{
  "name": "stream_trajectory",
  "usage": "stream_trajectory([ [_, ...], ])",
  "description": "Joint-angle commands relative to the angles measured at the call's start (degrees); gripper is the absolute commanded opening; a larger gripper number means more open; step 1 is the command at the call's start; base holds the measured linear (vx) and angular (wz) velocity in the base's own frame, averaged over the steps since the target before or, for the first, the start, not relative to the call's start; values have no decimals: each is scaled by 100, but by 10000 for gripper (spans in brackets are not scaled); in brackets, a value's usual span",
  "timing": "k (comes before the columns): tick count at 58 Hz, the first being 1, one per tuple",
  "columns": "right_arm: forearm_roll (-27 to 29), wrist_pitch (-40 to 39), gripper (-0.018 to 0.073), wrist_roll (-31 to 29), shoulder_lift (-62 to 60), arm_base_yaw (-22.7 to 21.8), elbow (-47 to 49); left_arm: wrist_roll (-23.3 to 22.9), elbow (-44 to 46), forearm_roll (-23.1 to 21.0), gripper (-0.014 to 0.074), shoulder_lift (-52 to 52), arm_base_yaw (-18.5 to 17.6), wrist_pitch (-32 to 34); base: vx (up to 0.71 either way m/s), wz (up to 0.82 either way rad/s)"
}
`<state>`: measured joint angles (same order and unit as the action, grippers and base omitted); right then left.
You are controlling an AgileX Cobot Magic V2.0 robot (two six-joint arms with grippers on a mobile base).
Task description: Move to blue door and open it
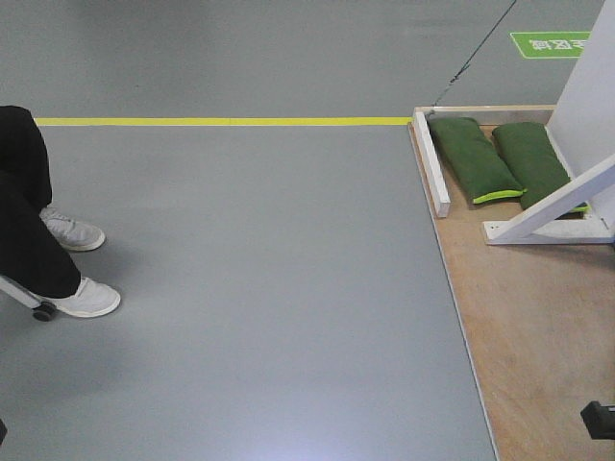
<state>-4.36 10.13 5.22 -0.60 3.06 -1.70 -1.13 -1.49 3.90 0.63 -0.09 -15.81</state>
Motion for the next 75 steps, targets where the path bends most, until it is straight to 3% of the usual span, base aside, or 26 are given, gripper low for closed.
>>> stream_trajectory([
  [1,-62,-490,12,-17,-77,-4,-12,-39,152,-12,73,74,-38,487,14,0],
  [75,-55,-480,12,-17,-77,-4,-12,-39,152,-12,73,74,-38,487,2,0],
])
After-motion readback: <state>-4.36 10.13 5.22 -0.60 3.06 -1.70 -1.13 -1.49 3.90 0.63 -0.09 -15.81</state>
